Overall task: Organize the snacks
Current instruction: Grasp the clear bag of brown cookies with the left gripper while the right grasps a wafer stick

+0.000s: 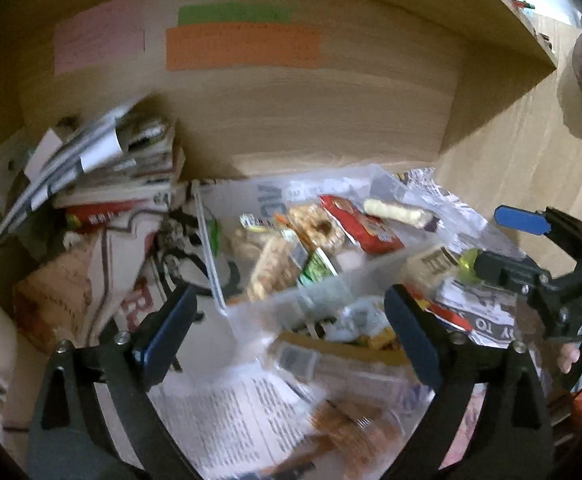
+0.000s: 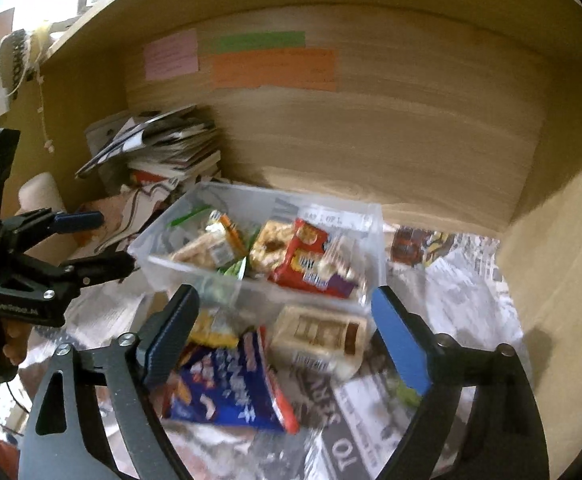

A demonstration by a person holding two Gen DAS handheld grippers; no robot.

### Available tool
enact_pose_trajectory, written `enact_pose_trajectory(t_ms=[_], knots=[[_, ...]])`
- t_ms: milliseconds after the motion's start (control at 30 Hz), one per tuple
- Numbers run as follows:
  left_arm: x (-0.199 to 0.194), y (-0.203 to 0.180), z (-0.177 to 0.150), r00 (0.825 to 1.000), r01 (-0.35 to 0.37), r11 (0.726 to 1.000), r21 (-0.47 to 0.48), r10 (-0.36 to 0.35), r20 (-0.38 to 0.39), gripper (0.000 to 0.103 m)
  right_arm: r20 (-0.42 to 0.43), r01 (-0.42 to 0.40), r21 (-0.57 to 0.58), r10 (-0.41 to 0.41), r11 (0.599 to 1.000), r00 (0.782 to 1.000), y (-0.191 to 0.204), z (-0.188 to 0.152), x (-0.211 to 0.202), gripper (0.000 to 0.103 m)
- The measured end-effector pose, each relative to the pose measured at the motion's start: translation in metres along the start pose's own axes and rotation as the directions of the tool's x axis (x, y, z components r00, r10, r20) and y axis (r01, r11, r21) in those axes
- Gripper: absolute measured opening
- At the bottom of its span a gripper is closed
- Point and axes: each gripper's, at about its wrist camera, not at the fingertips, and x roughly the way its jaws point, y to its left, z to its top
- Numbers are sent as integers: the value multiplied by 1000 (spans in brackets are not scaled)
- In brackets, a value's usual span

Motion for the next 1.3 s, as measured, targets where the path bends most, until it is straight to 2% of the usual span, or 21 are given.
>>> enact_pose_trajectory(t_ms=[200, 467, 633, 800, 900, 1033, 1100, 1267, 1300], knots=[[13, -17, -16, 997, 34, 999, 1, -34, -75, 97, -43, 1, 31, 0, 1000, 999, 5, -25, -1, 89], [0, -30, -43, 996, 36, 999, 34, -33, -82, 97, -95, -14, 40, 18, 999, 995, 16, -54, 0, 89], [-15, -30, -63, 995, 54, 998, 25, -52, -87, 97, -78, -28, 23, 29, 999, 997, 24, -55, -7, 89], [-3, -32, -79, 991, 41, 999, 25, -38, -127, 97, -54, -42, 10, 43, 999, 998, 33, -51, -12, 89], [10, -28, -85, 986, 43, 999, 3, -42, -159, 97, -51, -59, 8, 59, 998, 997, 40, -51, -12, 89], [20, -19, -87, 981, 90, 992, -85, -103, -166, 97, -50, -97, 3, 97, 995, 994, 50, -49, -10, 89], [20, -16, -87, 980, 105, 989, -108, -122, -157, 94, -53, -127, -2, 126, 992, 991, 58, -47, -5, 89], [10, -12, -88, 973, 167, 979, -115, -182, -139, 63, -73, -175, -23, 173, 984, 982, 76, -41, 14, 88], [7, -10, -90, 974, 167, 979, -115, -182, -137, 61, -78, -184, -25, 182, 983, 980, 77, -40, 17, 88]])
